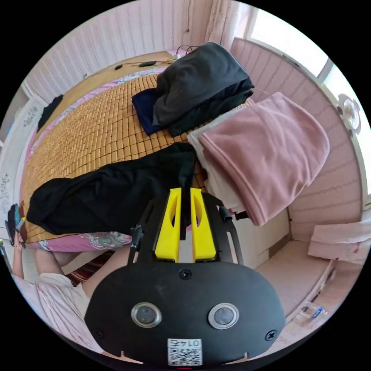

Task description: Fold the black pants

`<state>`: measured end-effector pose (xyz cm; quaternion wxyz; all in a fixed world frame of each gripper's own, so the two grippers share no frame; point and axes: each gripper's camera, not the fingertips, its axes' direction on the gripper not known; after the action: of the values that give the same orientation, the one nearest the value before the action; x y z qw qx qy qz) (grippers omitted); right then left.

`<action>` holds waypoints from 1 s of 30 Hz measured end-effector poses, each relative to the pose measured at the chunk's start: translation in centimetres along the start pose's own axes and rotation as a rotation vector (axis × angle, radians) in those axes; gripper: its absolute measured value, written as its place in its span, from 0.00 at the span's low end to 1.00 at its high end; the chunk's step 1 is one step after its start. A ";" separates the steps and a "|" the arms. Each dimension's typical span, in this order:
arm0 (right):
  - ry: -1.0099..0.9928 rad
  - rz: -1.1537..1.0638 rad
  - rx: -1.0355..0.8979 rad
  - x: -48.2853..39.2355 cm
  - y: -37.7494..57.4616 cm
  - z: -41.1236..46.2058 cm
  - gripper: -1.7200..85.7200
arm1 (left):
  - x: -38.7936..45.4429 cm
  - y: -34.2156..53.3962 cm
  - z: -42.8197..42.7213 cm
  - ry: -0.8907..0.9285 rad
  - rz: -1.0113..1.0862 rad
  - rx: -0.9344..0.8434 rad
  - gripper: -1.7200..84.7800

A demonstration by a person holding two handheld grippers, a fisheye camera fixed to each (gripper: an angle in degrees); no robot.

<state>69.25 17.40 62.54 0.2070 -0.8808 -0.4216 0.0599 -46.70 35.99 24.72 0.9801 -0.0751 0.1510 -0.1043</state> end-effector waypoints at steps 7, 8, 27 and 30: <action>-0.370 -0.779 0.184 -37.5 -11.1 -5.1 0.15 | -1.2 0.6 0.8 0.118 0.129 0.038 0.17; -0.513 -0.917 0.167 -45.4 -11.4 -5.1 0.17 | -1.1 0.8 0.9 0.125 0.155 0.041 0.17; -0.856 -1.535 0.059 -77.2 -5.5 -11.4 0.04 | -2.5 7.4 -3.6 0.387 0.456 0.326 0.25; -0.958 -1.656 0.025 -76.1 -2.3 -14.6 0.04 | -0.5 8.8 -5.1 0.447 0.569 0.294 0.25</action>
<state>23.16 -44.25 71.48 -0.0013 -0.1826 -0.9500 0.2533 -47.15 44.07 18.52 0.9131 0.1358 0.3591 0.1371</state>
